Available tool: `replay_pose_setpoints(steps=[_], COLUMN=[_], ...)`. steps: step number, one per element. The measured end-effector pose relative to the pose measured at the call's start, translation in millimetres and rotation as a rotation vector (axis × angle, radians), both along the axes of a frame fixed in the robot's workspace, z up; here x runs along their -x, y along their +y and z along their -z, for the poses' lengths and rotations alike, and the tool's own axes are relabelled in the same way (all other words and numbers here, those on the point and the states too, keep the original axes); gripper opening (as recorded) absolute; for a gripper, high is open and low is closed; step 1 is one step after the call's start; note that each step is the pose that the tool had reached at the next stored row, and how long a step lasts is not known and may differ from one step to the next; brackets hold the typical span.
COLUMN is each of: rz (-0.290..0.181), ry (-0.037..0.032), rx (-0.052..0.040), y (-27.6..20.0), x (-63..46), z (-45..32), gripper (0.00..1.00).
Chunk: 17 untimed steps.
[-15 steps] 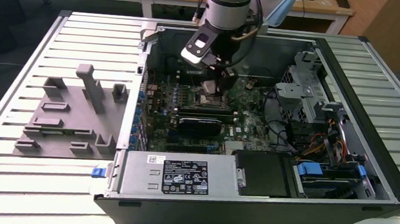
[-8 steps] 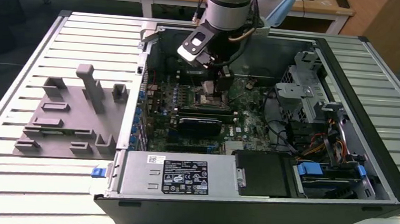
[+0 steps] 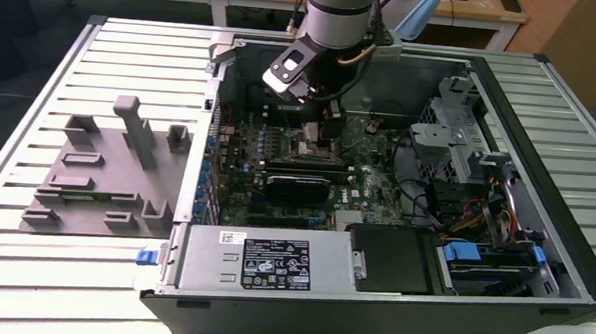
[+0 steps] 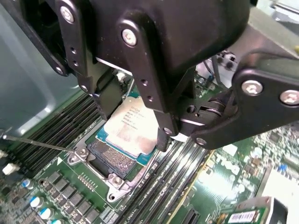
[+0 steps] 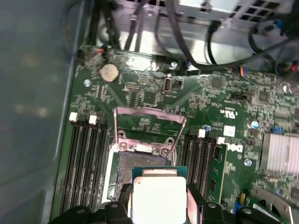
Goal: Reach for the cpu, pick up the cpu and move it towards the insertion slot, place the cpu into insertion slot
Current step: 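Place the cpu into insertion slot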
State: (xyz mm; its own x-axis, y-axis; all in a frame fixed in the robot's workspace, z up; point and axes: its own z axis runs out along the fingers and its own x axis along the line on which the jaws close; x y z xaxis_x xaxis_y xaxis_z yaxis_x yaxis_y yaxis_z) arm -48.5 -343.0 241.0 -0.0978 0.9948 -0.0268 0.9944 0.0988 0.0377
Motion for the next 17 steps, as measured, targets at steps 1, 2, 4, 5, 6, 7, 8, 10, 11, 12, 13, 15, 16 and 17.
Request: replay_pose_setpoints(steps=[1,2,4,5,6,7,8,10,11,12,13,15,16,17], rz=[0.018,0.033,0.054,0.062,0.067,0.068,0.068,0.068,0.068,0.068,0.069,0.069,0.070,0.070], ry=[0.0001,0.0001,0.0000,0.0000,0.0000,0.0001,0.0001,0.0000,-0.0002,-0.0003,-0.0005,-0.0007,-0.0007,-0.0008], rx=[0.0001,0.0001,-0.0001,0.0000,0.0001,0.0002,0.0005,0.0029,0.0055,0.0097,0.0141,0.0207,0.0235,0.0257], y=[0.0,0.0,0.2,0.6,1.2,1.9,2.6,4.1,4.8,5.6,6.2,7.0,7.4,7.7], x=[0.0,0.0,0.0,0.1,0.1,0.0,0.1,0.0,0.0,0.0,0.0,0.0,0.0,0.0], z=[0.5,1.1,2.8,3.7,4.7,5.6,6.6,8.9,10.2,11.4,12.7,15.3,16.6,17.9], gripper=[0.54,0.54,0.54,0.54,0.54,0.54,0.54,0.54,0.54,0.54,0.54,0.54,0.54,0.54])
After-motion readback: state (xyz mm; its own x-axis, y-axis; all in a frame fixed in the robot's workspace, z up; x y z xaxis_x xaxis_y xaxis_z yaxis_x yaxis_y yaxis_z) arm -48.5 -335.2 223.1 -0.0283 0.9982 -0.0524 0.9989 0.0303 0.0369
